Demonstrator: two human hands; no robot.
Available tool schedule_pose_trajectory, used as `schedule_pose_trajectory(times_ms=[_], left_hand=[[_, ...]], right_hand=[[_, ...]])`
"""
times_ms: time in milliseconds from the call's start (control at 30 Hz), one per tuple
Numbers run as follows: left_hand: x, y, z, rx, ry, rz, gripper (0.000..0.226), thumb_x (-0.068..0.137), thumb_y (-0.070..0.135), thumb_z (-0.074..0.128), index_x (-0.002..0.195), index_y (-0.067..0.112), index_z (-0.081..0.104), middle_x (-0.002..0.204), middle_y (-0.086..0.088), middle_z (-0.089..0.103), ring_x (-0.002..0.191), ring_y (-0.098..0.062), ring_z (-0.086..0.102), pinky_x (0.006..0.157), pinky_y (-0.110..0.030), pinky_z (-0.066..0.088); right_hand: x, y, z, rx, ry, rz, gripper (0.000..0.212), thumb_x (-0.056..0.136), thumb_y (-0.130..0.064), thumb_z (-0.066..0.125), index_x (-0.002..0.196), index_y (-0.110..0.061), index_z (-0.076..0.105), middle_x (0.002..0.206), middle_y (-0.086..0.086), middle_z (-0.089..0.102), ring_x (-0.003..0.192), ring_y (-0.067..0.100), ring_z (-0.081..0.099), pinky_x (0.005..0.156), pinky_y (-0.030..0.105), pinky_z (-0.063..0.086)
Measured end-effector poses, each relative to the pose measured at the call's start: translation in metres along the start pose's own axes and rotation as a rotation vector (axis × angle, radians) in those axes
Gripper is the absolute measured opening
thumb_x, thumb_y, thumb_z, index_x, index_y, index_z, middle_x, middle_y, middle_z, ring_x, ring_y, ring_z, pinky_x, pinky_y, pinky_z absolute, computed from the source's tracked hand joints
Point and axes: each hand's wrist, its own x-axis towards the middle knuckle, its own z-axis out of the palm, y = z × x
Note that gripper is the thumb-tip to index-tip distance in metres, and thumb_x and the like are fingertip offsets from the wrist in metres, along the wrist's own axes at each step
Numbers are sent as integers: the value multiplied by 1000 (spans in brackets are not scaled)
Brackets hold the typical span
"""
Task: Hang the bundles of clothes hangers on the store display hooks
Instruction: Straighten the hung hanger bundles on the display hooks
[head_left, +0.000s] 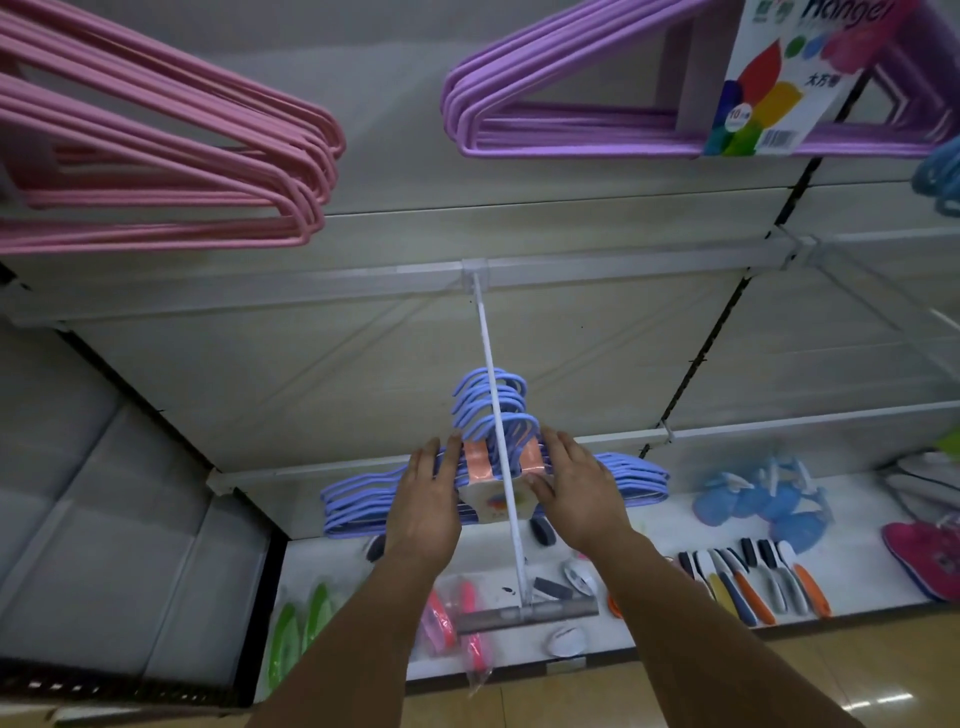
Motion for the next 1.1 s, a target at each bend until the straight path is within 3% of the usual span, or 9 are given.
schedule_pose_trajectory(times_ms=[200, 267, 333, 400, 467, 600, 800, 1100], left_hand=[[-57, 13, 4, -43, -1, -73, 70, 91, 4, 32, 153, 18, 2, 161, -4, -1, 149, -21, 1, 120, -28, 7], [-85, 25, 5, -104, 14, -88, 63, 91, 10, 26, 152, 16, 10, 159, -1, 6, 148, -21, 8, 119, -27, 9], [-111, 38, 4, -101, 16, -116, 59, 94, 10, 35, 151, 16, 20, 157, -2, 19, 145, -22, 23, 116, -25, 19], [-134, 58, -2, -19, -20, -125, 61, 95, 15, 43, 151, 17, 18, 155, -6, 25, 140, -20, 29, 112, -25, 26], [-150, 83, -5, 23, -59, -98, 66, 96, 18, 42, 153, 15, 9, 157, -7, 19, 143, -20, 24, 113, -27, 25], [-176, 148, -1, 85, -124, 46, 63, 98, 22, 39, 153, 16, 9, 159, -4, 15, 145, -18, 19, 115, -26, 21], [-193, 275, 12, 18, -173, 306, 59, 97, 19, 42, 151, 16, 20, 156, -3, 26, 141, -18, 28, 114, -28, 25], [-243, 461, 68, 27, -369, 685, 57, 100, 36, 41, 150, 16, 24, 154, -3, 30, 139, -19, 31, 112, -29, 28]], right_hand=[[-52, 19, -5, 25, 22, 44, 60, 100, -44, 35, 152, -20, 16, 159, 1, 18, 145, 19, 20, 115, 36, 19], [-80, 30, -11, 36, 32, 54, 61, 100, -47, 32, 152, -20, 16, 159, 2, 18, 145, 19, 20, 115, 34, 21], [-110, 42, -15, 48, 28, 77, 67, 96, -56, 23, 152, -20, 17, 159, 1, 19, 144, 18, 21, 115, 32, 21], [-143, 60, -21, 82, 36, 112, 74, 90, -62, 17, 152, -22, 18, 158, 1, 21, 144, 18, 23, 116, 31, 22], [-173, 82, -28, 111, 48, 148, 66, 96, -57, 25, 151, -22, 20, 158, 0, 22, 143, 18, 24, 116, 32, 23], [-239, 138, -51, 148, 76, 290, 62, 98, -52, 32, 152, -23, 18, 158, 0, 22, 143, 20, 26, 116, 35, 25], [-324, 220, -99, 182, 217, 469, 59, 99, -49, 36, 150, -21, 25, 155, 1, 29, 140, 19, 31, 112, 31, 28], [-461, 343, -129, 261, 321, 865, 61, 98, -50, 36, 150, -21, 22, 156, 1, 27, 139, 20, 32, 110, 33, 31]])
